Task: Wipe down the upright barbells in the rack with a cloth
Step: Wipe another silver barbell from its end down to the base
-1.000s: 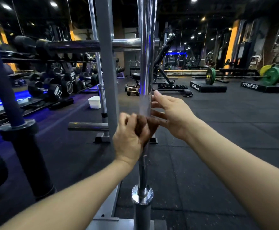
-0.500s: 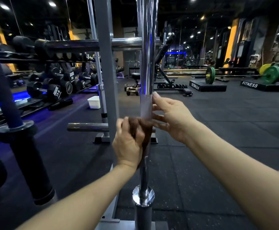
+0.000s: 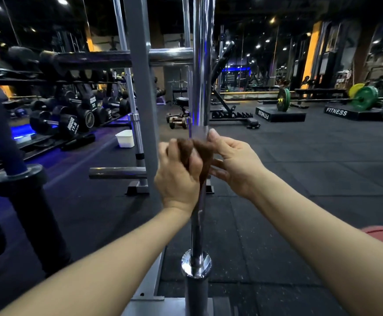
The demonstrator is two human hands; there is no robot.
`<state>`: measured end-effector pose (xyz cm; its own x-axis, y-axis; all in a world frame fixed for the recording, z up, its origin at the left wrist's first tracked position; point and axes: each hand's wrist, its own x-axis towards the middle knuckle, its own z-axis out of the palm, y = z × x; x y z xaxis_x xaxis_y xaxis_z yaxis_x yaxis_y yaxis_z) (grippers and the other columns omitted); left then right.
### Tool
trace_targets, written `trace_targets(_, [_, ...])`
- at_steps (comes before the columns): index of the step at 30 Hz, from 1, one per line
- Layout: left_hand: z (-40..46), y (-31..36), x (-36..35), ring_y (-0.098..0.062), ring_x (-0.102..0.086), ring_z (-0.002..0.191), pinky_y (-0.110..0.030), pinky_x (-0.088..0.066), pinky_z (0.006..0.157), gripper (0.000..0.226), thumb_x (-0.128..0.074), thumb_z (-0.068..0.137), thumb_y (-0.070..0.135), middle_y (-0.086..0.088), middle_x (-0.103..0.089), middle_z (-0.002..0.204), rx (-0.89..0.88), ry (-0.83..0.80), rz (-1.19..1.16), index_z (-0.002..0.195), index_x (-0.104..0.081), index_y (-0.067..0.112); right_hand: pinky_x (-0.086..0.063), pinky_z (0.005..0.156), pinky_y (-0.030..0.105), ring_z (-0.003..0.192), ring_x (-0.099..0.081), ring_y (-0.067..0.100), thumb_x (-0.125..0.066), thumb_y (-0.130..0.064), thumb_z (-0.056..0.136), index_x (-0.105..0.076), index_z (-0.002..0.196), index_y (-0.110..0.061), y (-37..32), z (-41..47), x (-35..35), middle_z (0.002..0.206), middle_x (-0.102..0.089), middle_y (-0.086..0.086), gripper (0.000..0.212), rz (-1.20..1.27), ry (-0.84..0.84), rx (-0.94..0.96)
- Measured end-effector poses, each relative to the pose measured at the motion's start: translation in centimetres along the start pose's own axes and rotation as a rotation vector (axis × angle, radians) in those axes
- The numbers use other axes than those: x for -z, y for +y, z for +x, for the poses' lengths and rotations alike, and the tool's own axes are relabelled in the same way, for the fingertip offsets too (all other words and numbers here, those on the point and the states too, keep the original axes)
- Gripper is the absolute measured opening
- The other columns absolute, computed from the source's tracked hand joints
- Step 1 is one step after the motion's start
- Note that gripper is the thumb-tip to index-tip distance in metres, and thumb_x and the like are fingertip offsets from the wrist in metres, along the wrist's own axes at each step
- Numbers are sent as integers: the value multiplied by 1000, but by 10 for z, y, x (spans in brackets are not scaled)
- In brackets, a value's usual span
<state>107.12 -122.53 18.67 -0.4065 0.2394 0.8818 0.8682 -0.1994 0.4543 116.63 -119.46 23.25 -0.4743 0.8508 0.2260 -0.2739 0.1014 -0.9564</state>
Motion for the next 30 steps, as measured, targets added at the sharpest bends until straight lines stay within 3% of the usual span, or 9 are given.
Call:
trace_targets(4, [-27,-20,-1,-40,-59,62,-32,-35,48,28,-38,85,41,-25,-54,90,-15,-98,44,96,-36,15,-41,49,16,68,-43,16,-52,-35,96,-59,92,-10,11,-1,1,87,-48,13,27,-45,20,21])
trace_targets(7, [-48,-27,5,-36,-58,56,-31,-37,40,27,-42,83,41,-19,-55,85,-59,-196,143,94,-38,17,-41,48,16,65,-46,15,-52,-31,96,-60,77,-10,11,-8,-1,82,-51,12,29,-9,47,3])
trace_targets(12, [-68,-32,13,-32,-58,49,-25,-30,36,31,-40,82,45,-14,-53,79,-31,-298,273,93,-39,17,-46,61,18,64,-56,8,-52,-32,96,-65,85,-15,7,-26,3,76,-63,-2,24,-29,56,-68])
trace_targets(18, [-55,-7,39,-32,-54,106,-36,-33,68,45,-31,97,50,-8,-42,117,221,-580,375,130,-37,20,-45,58,19,59,-51,9,-53,-29,97,-59,79,-15,16,-48,10,67,-55,0,23,-197,212,-262])
trace_targets(21, [-41,11,49,-32,-52,111,-34,-34,78,41,-34,98,46,-10,-43,124,499,-601,201,130,-37,20,-41,53,21,54,-47,12,-55,-13,95,-56,74,-12,18,-57,11,67,-54,5,21,-300,253,-258])
trace_targets(23, [-33,8,45,-32,-51,112,-30,-36,86,42,-38,98,41,-13,-45,127,851,-482,-136,130,-39,14,-36,42,19,54,-45,13,-54,-4,89,-57,72,-10,22,-67,10,73,-56,11,19,-390,239,-208])
trace_targets(25, [-26,1,47,-34,-52,114,-42,-43,97,56,-47,91,46,-13,-49,132,1245,-342,-491,135,-38,13,-33,41,20,54,-47,12,-57,-8,87,-60,77,-13,26,-80,3,72,-58,8,12,-462,168,-188])
trace_targets(27, [-27,-14,51,-36,-55,114,-55,-47,91,75,-51,73,57,-12,-51,134,1497,-303,-677,136,-39,17,-31,44,21,51,-50,12,-61,-16,84,-61,85,-15,32,-93,-3,65,-60,2,1,-451,47,-219])
trace_targets(30, [-31,-9,73,-34,-57,112,-48,-50,69,60,-48,90,55,-10,-55,130,1669,-281,-883,133,-44,14,-37,46,23,56,-56,9,-79,-26,70,-58,106,-15,41,-102,-7,77,-66,0,43,-552,-118,-233])
